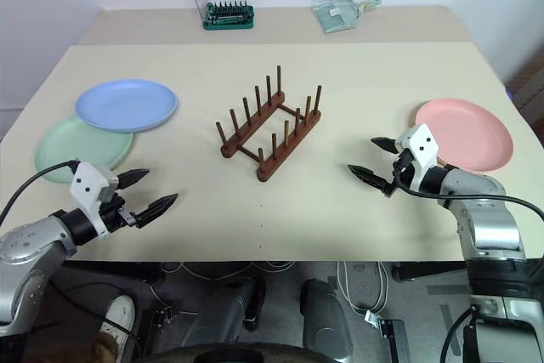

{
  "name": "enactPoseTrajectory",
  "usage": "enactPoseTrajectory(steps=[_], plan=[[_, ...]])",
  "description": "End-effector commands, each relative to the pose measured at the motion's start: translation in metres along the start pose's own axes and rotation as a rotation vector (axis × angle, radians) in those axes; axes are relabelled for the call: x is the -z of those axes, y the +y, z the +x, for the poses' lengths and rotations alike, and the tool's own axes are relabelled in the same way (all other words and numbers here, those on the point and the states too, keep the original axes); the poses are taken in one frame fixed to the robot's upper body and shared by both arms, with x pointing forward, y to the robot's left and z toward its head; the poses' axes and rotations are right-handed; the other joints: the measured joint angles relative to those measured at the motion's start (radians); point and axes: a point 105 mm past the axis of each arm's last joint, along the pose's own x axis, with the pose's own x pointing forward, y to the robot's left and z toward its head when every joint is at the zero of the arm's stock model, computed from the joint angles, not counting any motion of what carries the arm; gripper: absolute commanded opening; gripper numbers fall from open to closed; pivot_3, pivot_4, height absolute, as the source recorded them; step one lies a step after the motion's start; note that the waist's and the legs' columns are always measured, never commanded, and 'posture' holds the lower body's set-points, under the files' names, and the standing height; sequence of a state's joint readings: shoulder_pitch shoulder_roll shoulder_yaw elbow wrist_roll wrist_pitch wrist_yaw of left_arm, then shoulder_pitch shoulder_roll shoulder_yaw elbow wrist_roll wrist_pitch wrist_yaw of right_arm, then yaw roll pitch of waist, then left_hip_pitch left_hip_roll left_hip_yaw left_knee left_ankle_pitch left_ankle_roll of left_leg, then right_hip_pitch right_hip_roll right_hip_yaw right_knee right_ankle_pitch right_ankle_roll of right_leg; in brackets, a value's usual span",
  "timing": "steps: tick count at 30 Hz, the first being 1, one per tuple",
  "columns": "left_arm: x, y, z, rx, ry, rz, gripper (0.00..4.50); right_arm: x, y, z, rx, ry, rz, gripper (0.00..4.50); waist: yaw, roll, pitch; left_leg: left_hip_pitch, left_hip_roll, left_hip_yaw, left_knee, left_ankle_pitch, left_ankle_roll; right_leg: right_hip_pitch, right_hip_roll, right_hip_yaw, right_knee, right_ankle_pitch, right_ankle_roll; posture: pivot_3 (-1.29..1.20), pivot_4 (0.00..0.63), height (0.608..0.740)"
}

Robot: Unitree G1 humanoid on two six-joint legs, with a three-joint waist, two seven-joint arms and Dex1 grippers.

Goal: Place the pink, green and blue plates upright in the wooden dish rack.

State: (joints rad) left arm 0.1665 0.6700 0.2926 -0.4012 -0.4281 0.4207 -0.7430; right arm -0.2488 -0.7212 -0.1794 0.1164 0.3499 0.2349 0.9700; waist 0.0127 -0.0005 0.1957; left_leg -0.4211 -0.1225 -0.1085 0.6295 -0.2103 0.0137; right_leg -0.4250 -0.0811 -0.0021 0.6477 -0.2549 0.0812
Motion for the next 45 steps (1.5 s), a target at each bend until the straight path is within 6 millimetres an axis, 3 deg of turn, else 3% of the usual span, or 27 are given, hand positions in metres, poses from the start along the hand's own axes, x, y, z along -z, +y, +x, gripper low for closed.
enactPoseTrajectory(steps=[1, 11, 16, 22, 24, 28, 37, 41, 45], plan=[[-0.009, 0.004, -0.003, -0.007, -0.033, 0.033, 4.50, -0.015, -0.005, -0.005, 0.015, -0.037, -0.042, 4.48, 0.000, 0.000, 0.000, 0.000, 0.000, 0.000, 0.000, 0.000, 0.000, 0.000, 0.000, 0.000, 0.000, 0.000, 0.000, 0.00, 0.150, 0.735], [-0.006, -0.021, 0.013, 0.062, -0.043, 0.007, 4.50, -0.016, 0.004, -0.001, -0.014, -0.041, -0.041, 4.48, 0.001, 0.000, 0.000, 0.000, 0.000, 0.000, 0.000, 0.000, 0.000, 0.000, 0.000, 0.000, 0.000, 0.000, 0.000, 0.00, 0.150, 0.735], [-0.005, -0.049, 0.042, 0.147, -0.052, -0.004, 4.50, -0.019, 0.014, 0.000, -0.024, -0.052, -0.039, 4.48, 0.003, 0.000, 0.000, 0.000, 0.000, 0.000, 0.001, 0.000, 0.000, 0.000, 0.000, 0.000, 0.000, 0.000, 0.000, 0.00, 0.150, 0.735], [-0.005, -0.090, 0.107, 0.210, -0.037, 0.074, 4.50, -0.021, 0.032, 0.003, -0.041, -0.075, -0.022, 4.48, 0.002, -0.001, -0.001, 0.000, 0.000, 0.000, 0.002, 0.000, 0.000, 0.002, 0.000, 0.000, 0.000, 0.003, 0.005, 0.00, 0.150, 0.735], [-0.005, -0.100, 0.120, 0.207, -0.034, 0.046, 4.50, -0.022, 0.036, 0.003, -0.038, -0.081, -0.018, 4.48, 0.000, 0.000, -0.001, 0.000, 0.000, 0.000, 0.002, 0.000, 0.000, 0.001, 0.000, 0.000, 0.000, 0.004, 0.006, 0.00, 0.150, 0.735], [-0.006, -0.121, 0.134, 0.233, -0.033, 0.008, 4.50, -0.023, 0.039, 0.004, -0.038, -0.086, -0.012, 4.48, 0.001, 0.000, -0.002, 0.000, 0.000, 0.000, 0.002, 0.000, 0.000, 0.001, 0.000, 0.000, 0.001, 0.004, 0.007, 0.00, 0.150, 0.735], [0.001, -0.130, 0.159, 0.147, 0.004, -0.044, 4.50, -0.028, 0.056, 0.007, -0.091, -0.102, 0.011, 4.48, 0.017, 0.001, -0.005, 0.003, -0.001, 0.000, 0.004, 0.000, 0.001, 0.006, 0.000, 0.000, 0.000, 0.004, 0.007, 0.00, 0.150, 0.735], [0.000, -0.128, 0.163, 0.132, -0.006, -0.046, 2.79, -0.027, 0.060, 0.010, -0.092, -0.100, 0.016, 4.50, 0.026, 0.001, -0.005, 0.011, 0.000, 0.000, 0.002, -0.001, -0.001, 0.014, 0.000, -0.001, -0.002, 0.003, 0.008, 0.00, 0.150, 0.735], [-0.001, -0.122, 0.162, 0.132, -0.019, -0.030, 0.77, -0.026, 0.061, 0.010, -0.086, -0.099, 0.018, 4.50, 0.027, 0.001, -0.006, 0.012, 0.000, 0.000, 0.002, -0.002, -0.001, 0.016, 0.000, -0.001, -0.004, 0.001, 0.008, 0.00, 0.150, 0.735]])
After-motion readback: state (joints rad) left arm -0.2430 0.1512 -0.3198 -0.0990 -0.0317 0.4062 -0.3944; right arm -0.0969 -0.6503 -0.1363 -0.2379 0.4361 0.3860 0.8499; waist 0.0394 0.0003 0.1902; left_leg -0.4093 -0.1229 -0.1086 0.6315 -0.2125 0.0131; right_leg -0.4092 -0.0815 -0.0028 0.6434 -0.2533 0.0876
